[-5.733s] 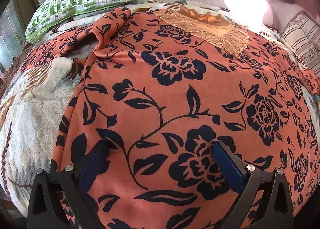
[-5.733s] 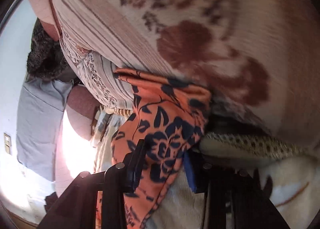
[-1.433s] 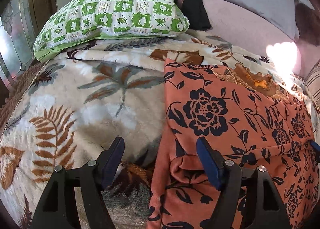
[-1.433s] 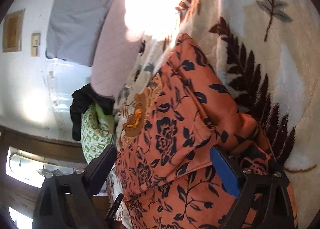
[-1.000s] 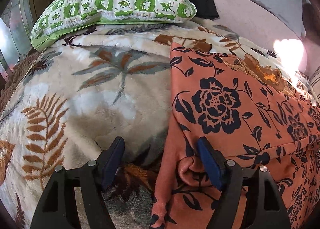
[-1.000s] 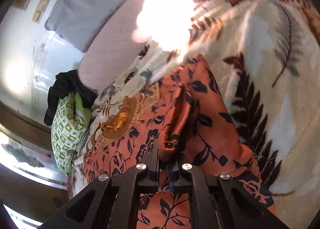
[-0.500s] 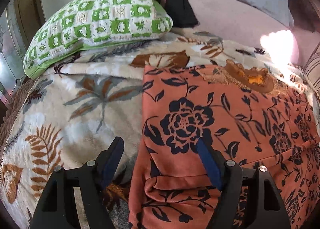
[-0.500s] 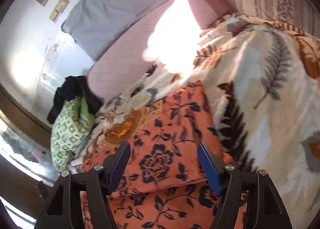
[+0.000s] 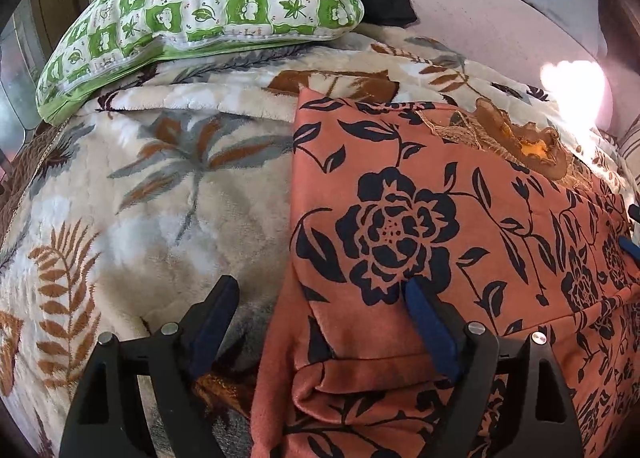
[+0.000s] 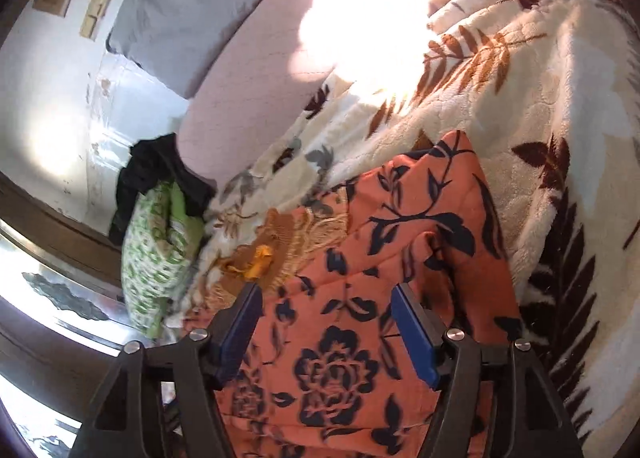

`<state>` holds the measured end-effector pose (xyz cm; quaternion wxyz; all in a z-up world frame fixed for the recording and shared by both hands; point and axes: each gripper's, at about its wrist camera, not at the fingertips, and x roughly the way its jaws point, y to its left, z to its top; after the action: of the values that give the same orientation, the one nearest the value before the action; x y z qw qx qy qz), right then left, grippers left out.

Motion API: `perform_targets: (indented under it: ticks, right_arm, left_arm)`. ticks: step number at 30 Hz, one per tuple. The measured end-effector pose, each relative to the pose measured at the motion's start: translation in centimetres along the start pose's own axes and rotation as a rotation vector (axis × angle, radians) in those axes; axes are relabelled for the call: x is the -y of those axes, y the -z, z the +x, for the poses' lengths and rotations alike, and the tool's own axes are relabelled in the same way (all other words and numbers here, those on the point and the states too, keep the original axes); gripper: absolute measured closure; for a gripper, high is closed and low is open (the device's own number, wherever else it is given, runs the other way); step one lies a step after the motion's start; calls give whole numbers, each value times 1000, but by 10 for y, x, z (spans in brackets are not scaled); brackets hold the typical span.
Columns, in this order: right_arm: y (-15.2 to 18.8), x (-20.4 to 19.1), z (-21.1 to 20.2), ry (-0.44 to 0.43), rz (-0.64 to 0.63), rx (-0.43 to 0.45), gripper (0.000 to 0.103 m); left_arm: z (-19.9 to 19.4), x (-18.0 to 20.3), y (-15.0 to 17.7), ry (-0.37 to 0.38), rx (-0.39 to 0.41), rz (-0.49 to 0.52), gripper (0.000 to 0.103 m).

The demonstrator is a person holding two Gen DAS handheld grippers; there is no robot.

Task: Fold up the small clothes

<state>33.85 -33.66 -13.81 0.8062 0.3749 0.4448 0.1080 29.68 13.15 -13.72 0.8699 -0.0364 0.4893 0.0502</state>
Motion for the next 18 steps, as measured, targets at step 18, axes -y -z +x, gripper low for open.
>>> perform_targets:
  ticks: [18]
  right_arm:
    - [76,-77,-113,-87,-252,57,26]
  left_arm:
    - [-173,-29,79,123,114,-154,17]
